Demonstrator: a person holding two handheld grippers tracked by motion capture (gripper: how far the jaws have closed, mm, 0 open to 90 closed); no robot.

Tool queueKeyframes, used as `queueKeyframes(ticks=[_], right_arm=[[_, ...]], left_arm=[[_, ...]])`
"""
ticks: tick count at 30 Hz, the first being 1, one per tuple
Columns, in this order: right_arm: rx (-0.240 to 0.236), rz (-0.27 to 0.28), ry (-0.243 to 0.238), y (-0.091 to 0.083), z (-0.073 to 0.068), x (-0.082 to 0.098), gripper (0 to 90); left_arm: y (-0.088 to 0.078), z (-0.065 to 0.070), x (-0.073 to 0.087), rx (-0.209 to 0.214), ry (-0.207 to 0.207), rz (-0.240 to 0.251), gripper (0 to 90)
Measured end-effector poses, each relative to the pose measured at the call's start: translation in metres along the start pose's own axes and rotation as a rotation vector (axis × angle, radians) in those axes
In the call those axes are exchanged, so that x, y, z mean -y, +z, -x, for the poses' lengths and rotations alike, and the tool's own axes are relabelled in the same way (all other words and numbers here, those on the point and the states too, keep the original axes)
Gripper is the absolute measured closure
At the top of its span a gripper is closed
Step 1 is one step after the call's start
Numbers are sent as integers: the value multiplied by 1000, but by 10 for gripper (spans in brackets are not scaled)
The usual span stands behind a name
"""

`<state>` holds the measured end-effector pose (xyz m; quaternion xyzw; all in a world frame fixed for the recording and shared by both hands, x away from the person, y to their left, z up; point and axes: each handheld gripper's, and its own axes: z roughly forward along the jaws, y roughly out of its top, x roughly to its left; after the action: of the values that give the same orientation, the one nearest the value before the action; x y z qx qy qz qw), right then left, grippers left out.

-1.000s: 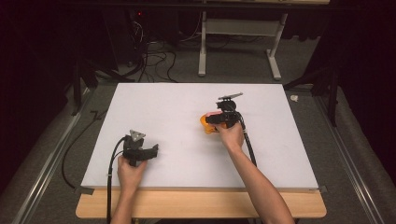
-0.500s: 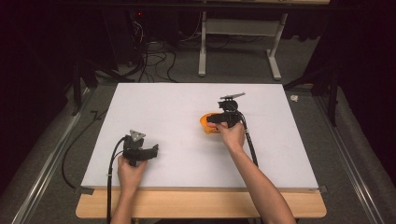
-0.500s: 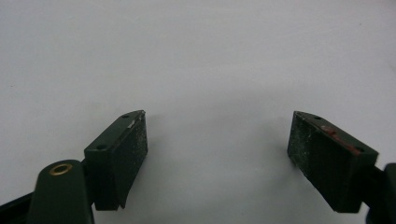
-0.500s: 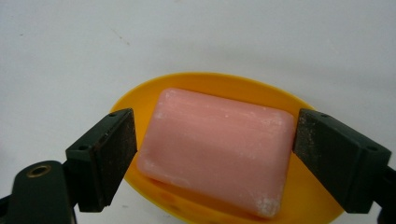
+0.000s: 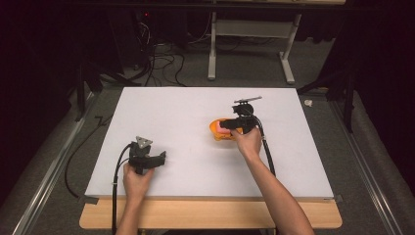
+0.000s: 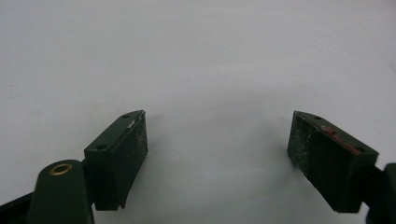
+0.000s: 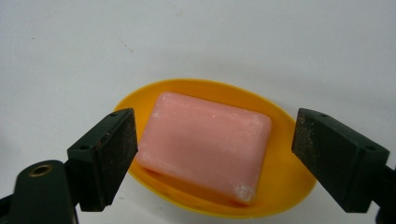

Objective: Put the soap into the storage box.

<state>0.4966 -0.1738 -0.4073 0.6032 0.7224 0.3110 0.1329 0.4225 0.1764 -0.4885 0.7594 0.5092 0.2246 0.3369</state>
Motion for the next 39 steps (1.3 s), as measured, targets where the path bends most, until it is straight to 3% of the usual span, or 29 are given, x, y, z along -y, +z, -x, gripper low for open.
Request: queueKeyframes(ticks=[16, 29, 39], right_arm=[[29, 43, -38, -17, 15, 3, 177], [25, 71, -24, -26, 33, 12, 195], [42, 100, -43, -39, 44, 14, 196]], left_arm=[[0, 0, 0, 2, -1, -1, 203], [0, 0, 0, 1, -1, 0, 203], [0, 0, 0, 1, -1, 0, 203]])
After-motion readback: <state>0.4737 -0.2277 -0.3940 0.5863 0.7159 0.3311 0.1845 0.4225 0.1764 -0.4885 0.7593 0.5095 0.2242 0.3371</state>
